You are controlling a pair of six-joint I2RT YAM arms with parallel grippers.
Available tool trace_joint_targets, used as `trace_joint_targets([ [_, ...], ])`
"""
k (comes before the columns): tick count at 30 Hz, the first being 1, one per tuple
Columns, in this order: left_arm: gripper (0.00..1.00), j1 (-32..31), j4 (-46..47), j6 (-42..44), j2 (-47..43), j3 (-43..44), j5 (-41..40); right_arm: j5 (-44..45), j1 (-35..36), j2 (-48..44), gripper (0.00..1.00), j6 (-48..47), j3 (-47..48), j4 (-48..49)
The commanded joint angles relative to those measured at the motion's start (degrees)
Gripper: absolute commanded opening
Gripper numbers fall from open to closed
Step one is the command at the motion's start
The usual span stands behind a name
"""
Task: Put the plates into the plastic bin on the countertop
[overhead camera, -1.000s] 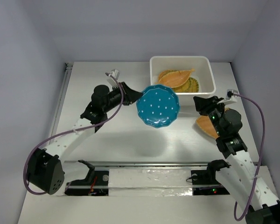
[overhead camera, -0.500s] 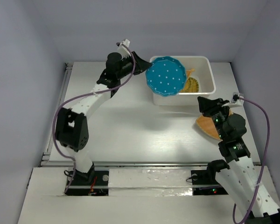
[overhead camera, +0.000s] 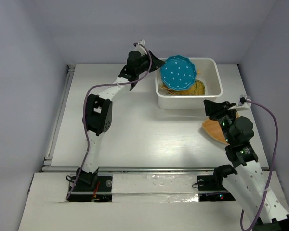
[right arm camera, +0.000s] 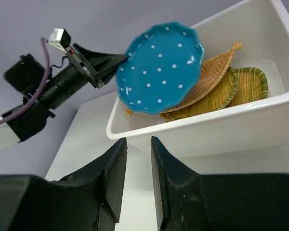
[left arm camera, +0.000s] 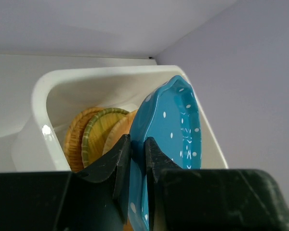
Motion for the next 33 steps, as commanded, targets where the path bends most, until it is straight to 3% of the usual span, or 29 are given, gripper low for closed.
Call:
trace_joint_targets([
  [1,0.00,-3.1,7.9,-1.2,-1.7,6.8,0.0,0.9,0.1,-0.4,0.33,-0.2,0.2,1.1],
  [10,0.00,-5.8,-1.7,6.6,2.9,10.8,-4.9,1.4,0.1,-0.4,0.33,-0.2,0.1,0.9],
  [12,0.13,-6.4,-4.7,7.8,2.9,11.0,-6.9,1.6,0.1,-0.4,0.33,-0.2,0.1,0.9],
  [14,0.43,-6.4,-7.0,9.2,2.2,10.8,-8.0,1.9,0.1,-0.2,0.33,-0.2,-0.1,0.9],
  [15,0.43,-6.4,-7.4,9.2,2.2,10.8,-8.4,1.9,0.1,-0.2,0.33,-0.2,0.0,0.9],
  [16,0.52,-6.4,-7.9,9.5,1.3,10.6,-8.8,2.1,0.1,-0.1,0.33,-0.2,-0.1,1.0],
  [19,0.65,-7.0,-8.4,11.2,-2.1,9.1,-10.1,2.8,0.1,0.6,0.33,-0.1,-0.1,0.9],
  [22,0.72,-8.1,-8.8,13.8,-6.3,7.1,-11.9,3.8,0.1,1.3,0.33,0.3,-0.1,0.7],
  [25,0.74,-10.2,-6.3,16.2,-15.0,0.7,-14.9,5.3,0.1,1.9,0.34,1.2,-0.1,0.5],
  [28,0.74,-14.8,-1.7,20.6,-29.6,-10.3,-20.3,7.4,0.1,2.5,0.32,2.7,-0.2,0.0],
  [31,0.73,-18.3,2.4,23.4,-38.9,-23.8,-26.6,12.4,0.1,2.2,0.07,4.3,0.6,-4.0],
  [32,0.70,-20.1,6.1,22.9,-45.0,-32.4,-26.9,14.3,0.1,2.0,0.00,5.0,1.0,-5.3],
  [33,0.68,-20.1,7.8,22.1,-48.1,-36.8,-26.7,16.1,0.1,1.6,0.00,5.8,1.0,-7.3],
])
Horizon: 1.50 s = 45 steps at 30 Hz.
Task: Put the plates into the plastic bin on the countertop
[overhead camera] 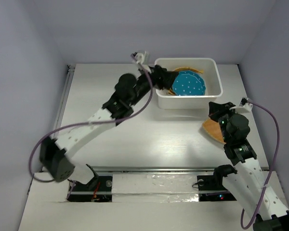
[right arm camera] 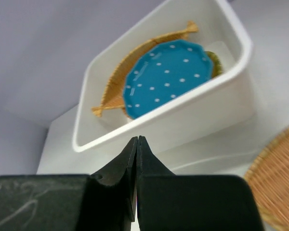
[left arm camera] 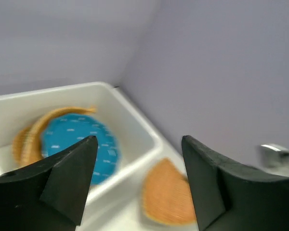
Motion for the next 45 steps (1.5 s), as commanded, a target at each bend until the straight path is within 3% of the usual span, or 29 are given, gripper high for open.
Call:
trace_joint_targets([
  [1,0.59,-3.0,10.3,1.7,-11.8,-14.2,-4.6,10.7,0.1,-1.7,0.00,4.1,0.9,-5.8],
  [3,0.43,-5.3,12.2,-0.5,-19.3,-25.0,-6.3,13.9,0.1,-2.5,0.00,6.8,-0.8,-6.7],
  [4,0.25,-6.0,12.7,-1.0,-23.5,-28.0,-6.8,15.7,0.1,-2.8,0.00,9.7,-1.7,-6.4],
  [7,0.00,-9.8,11.7,-2.8,-28.6,-37.7,-7.7,18.6,0.1,-1.9,0.00,15.1,-2.8,-8.3],
  [8,0.00,-11.1,10.1,-3.0,-31.7,-39.5,-7.7,19.7,-0.4,-0.9,0.00,16.3,-3.0,-9.1],
  [10,0.00,-15.9,7.6,-2.7,-36.1,-43.6,-9.7,22.8,-1.1,-0.1,0.11,19.9,-2.7,-13.3],
  [11,0.00,-17.5,5.7,-2.7,-37.6,-46.4,-11.0,23.9,-1.6,0.1,0.29,21.1,-2.7,-14.7],
  [14,0.00,-21.6,4.5,-3.8,-43.5,-53.0,-14.2,27.9,-4.8,-0.3,0.63,24.8,-3.9,-19.0],
  [15,0.00,-21.6,4.5,-4.3,-45.1,-54.7,-15.3,28.4,-6.2,-0.1,0.66,25.4,-3.8,-20.1],
  [19,0.10,-22.1,5.2,-6.6,-49.3,-59.8,-15.2,27.2,-14.1,1.8,0.69,23.1,-2.7,-22.4],
  [22,0.19,-22.1,6.1,-7.2,-45.2,-59.1,-13.7,22.6,-15.0,2.0,0.62,17.1,-1.3,-19.6],
  [23,0.22,-22.1,6.7,-7.7,-40.8,-58.3,-12.8,20.0,-15.0,1.8,0.50,15.1,0.7,-19.2],
  [25,0.23,-22.8,7.6,-7.9,-35.6,-55.2,-10.9,20.1,-15.0,1.9,0.38,11.2,4.0,-21.7],
  [27,0.27,-24.6,9.5,-8.1,-24.9,-51.6,-11.0,20.2,-15.0,2.0,0.05,6.5,9.3,-24.1],
  [28,0.27,-24.6,10.4,-8.1,-24.8,-50.5,-11.2,19.8,-15.0,1.9,0.00,5.0,10.9,-24.5],
  [31,0.36,-26.1,13.5,-9.1,-10.2,-44.6,-10.3,15.1,-15.0,1.7,0.00,0.0,17.5,-26.5],
  [35,0.46,-26.8,15.1,-10.6,4.2,-34.5,-6.5,1.2,-15.0,1.8,0.00,-4.9,24.1,-27.3],
  [37,0.53,-26.8,14.3,-11.6,11.9,-27.7,-5.6,-2.0,-15.0,0.7,0.05,-6.1,26.4,-27.3],
  [42,0.64,-26.8,11.5,-14.1,23.8,-12.9,-4.4,-13.1,-15.0,-2.8,0.39,-6.7,25.8,-24.9],
  [45,0.66,-26.3,7.7,-15.6,30.9,-5.2,-6.4,-19.6,-15.0,-4.1,0.51,-5.8,22.7,-22.1],
])
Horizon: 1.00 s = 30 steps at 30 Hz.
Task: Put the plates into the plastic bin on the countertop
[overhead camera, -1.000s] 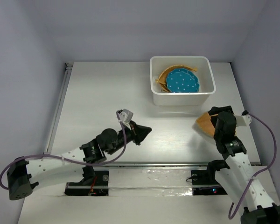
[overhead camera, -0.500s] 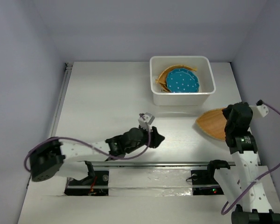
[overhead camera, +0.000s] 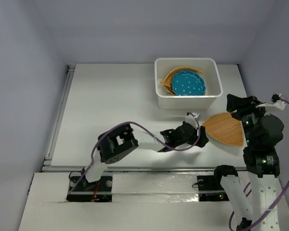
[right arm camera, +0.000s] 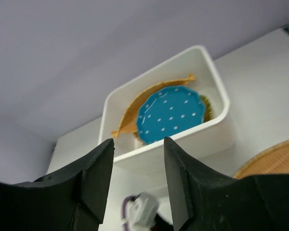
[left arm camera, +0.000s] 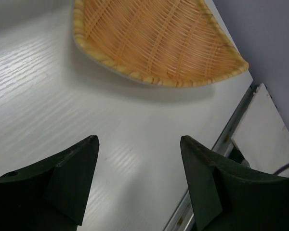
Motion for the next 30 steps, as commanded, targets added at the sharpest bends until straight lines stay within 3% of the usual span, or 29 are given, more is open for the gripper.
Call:
trace_joint_targets([
  [1,0.67,1.1,-2.3,-3.0,4.5,8.2,-1.0,-11.5,-0.1,-1.0,0.52,-0.6,-2.5,4.0],
  [6,0.70,3.9,-2.8,-7.6,12.4,14.2,1.1,-16.6,-0.1,-3.2,0.58,0.4,-6.6,7.9],
  [15,0.71,5.2,-5.0,-7.8,20.2,23.5,3.7,-20.9,-0.1,-3.7,0.58,0.2,-10.5,12.0],
  [19,0.66,5.2,-7.7,-8.4,22.9,26.9,2.3,-21.9,-0.1,-3.6,0.58,0.8,-11.4,13.8],
  [23,0.44,5.2,-9.4,-8.3,25.4,29.8,1.8,-22.7,-0.1,-4.0,0.58,1.4,-12.4,14.8],
  [25,0.20,5.2,-8.7,-8.5,25.4,29.4,2.1,-22.8,-0.1,-4.1,0.58,1.4,-12.6,14.7],
  [26,0.00,5.2,-7.7,-8.4,24.6,28.7,2.0,-22.8,-0.1,-4.2,0.58,1.4,-12.6,14.6],
  [30,0.00,5.8,-1.7,-8.0,20.1,19.9,2.2,-22.8,-0.1,-4.7,0.57,1.5,-12.9,14.5],
])
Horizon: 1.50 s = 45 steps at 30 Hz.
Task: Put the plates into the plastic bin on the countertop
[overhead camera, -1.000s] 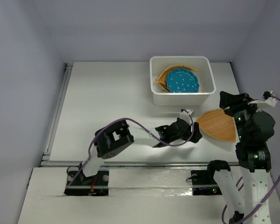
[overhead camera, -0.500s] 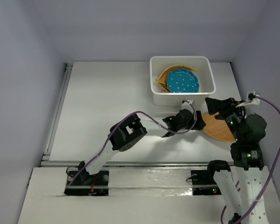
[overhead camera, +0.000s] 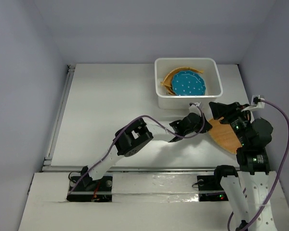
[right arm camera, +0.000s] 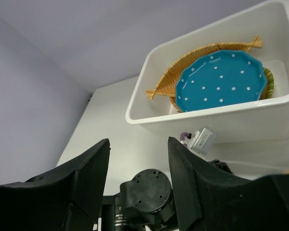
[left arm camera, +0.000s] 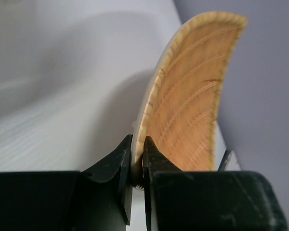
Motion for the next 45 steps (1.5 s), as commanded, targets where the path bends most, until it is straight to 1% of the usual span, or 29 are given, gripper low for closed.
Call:
trace_joint_targets([
  [1,0.00,0.0,-1.6,4.5,-3.3,-9.0,-0.7,-1.1,-0.1,-1.0,0.57,0.4,0.1,3.5],
  [2,0.00,0.0,1.7,4.7,-6.3,-11.6,-0.6,-1.1,-0.1,-1.1,0.57,0.5,0.1,3.4],
  [3,0.00,0.0,3.6,4.6,-8.3,-17.6,0.4,-1.0,-0.1,-1.3,0.57,0.5,0.1,3.4],
  [4,0.00,0.0,5.8,4.4,-10.2,-20.7,0.7,-0.8,-0.1,-1.7,0.57,0.4,0.2,3.1],
  [5,0.00,0.0,9.8,4.2,-14.7,-24.2,0.9,-0.5,-0.1,-2.1,0.57,0.3,0.5,2.8],
  [6,0.00,0.6,11.5,4.1,-17.1,-30.7,1.1,-0.5,-0.1,-2.3,0.57,0.3,0.6,2.7],
  [7,0.00,0.6,13.0,3.9,-19.4,-33.8,1.1,-0.4,-0.1,-2.8,0.57,0.3,0.9,2.4],
  [8,0.00,0.6,16.5,2.9,-24.6,-37.2,1.1,-0.3,-0.1,-3.0,0.57,0.3,1.3,2.3],
  [9,0.00,1.3,18.1,2.6,-27.4,-43.9,2.9,-0.1,-0.1,-3.1,0.57,0.4,1.6,2.2],
  [10,0.00,1.8,19.6,2.2,-30.2,-46.8,2.9,0.0,-0.1,-3.4,0.56,0.6,1.7,2.2],
  [11,0.00,2.3,21.4,1.9,-35.8,-49.7,2.9,0.4,-0.1,-4.0,0.55,0.9,1.8,2.2],
  [12,0.00,2.9,22.2,1.0,-38.8,-55.1,2.4,1.9,-0.1,-4.4,0.52,1.2,2.2,2.1],
  [15,0.00,5.5,24.7,-1.3,-50.2,-64.1,1.9,6.4,-0.1,-6.9,0.49,2.4,1.8,2.3],
  [18,0.00,8.5,24.1,-2.0,-60.6,-68.7,1.9,10.1,-0.1,-8.8,0.49,3.0,1.7,2.6],
  [20,0.00,10.1,20.4,-0.9,-67.7,-69.0,-0.2,11.2,-0.1,-9.1,0.49,3.1,1.4,2.6],
  [22,0.00,11.8,16.7,1.3,-74.0,-68.2,-1.6,12.0,-0.1,-9.1,0.49,3.0,0.6,2.9],
  [24,0.00,13.1,14.5,3.0,-77.3,-66.4,-3.7,11.9,-0.1,-8.9,0.49,3.0,0.0,3.0],
  [26,0.00,14.7,12.1,5.7,-80.1,-64.6,-5.1,11.6,-0.1,-8.8,0.49,3.2,-1.4,3.8],
  [28,0.00,18.0,11.0,7.1,-80.0,-60.9,-5.4,11.0,-0.1,-8.6,0.49,3.5,-2.2,4.6],
  [31,0.00,21.7,10.7,10.3,-75.6,-53.7,-5.3,10.2,-0.1,-7.7,0.49,3.4,-3.3,5.0],
  [33,0.00,23.3,9.6,12.2,-69.2,-48.8,-4.6,9.3,-0.1,-7.4,0.49,2.9,-3.9,4.8],
  [34,0.00,24.5,9.2,12.8,-67.0,-43.8,-4.9,8.9,-0.1,-7.4,0.49,2.8,-4.0,4.6],
  [35,0.00,24.5,8.4,13.2,-62.4,-41.1,-4.9,8.6,-0.1,-7.4,0.48,2.8,-4.0,4.0],
  [37,0.00,25.1,8.5,15.2,-58.3,-34.4,-6.4,8.0,-0.1,-8.7,0.48,3.1,-5.3,4.1],
  [39,0.00,25.7,5.9,15.8,-51.2,-28.8,-5.6,7.6,-0.1,-9.3,0.48,3.4,-5.8,3.8],
  [40,0.00,25.7,4.8,17.0,-48.9,-23.2,-5.1,7.6,-0.1,-9.6,0.48,3.2,-5.9,3.3],
  [41,0.00,25.7,2.0,17.6,-44.1,-20.1,-4.8,7.5,-0.1,-9.6,0.48,2.9,-5.9,3.1],
  [43,0.00,25.7,-1.4,19.1,-39.4,-11.8,-4.4,7.0,-0.1,-9.7,0.48,2.8,-5.7,2.8],
  [45,0.00,25.7,-3.8,19.7,-33.7,-8.0,-4.1,6.5,-0.1,-9.9,0.48,2.8,-5.6,2.9],
])
